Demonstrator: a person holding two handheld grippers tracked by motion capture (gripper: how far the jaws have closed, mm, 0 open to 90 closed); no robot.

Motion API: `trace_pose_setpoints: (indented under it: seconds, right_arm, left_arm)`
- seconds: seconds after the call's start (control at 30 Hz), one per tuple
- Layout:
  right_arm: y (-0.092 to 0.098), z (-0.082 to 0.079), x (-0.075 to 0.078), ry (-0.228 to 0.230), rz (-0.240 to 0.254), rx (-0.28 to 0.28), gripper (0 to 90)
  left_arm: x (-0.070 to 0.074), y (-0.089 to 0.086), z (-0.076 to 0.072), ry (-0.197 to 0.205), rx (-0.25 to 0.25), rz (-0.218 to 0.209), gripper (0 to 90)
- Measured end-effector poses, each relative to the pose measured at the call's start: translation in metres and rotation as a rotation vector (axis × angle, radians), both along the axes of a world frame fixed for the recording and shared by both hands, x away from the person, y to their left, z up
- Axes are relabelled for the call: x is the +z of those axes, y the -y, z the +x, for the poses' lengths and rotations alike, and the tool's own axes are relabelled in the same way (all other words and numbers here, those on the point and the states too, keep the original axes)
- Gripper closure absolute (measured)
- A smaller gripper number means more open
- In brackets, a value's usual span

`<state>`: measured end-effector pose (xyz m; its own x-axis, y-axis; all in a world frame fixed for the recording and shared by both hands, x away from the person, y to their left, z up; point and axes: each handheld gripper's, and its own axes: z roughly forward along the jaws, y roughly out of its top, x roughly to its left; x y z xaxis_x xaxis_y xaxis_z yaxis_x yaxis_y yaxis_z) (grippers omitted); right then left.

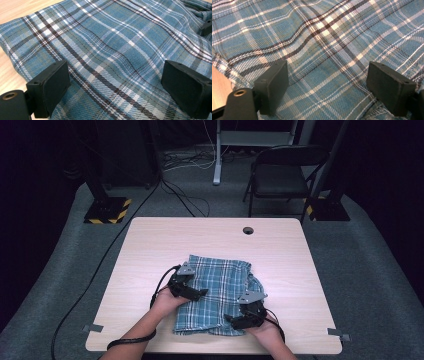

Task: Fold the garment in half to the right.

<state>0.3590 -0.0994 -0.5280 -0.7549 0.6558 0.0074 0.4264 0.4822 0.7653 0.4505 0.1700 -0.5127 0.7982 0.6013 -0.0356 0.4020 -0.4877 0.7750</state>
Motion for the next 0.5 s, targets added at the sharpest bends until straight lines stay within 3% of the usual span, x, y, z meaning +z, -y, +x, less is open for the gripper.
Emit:
trace_pose_setpoints:
  seconds: [0.5]
  right_arm:
    - [0.0027,-0.0002,-0.0017,-0.007,0.009,0.001,16.9]
  left_arm:
    - [-0.0007,-0.0009,-0.0009,0.0,0.006,-0.014,7.5]
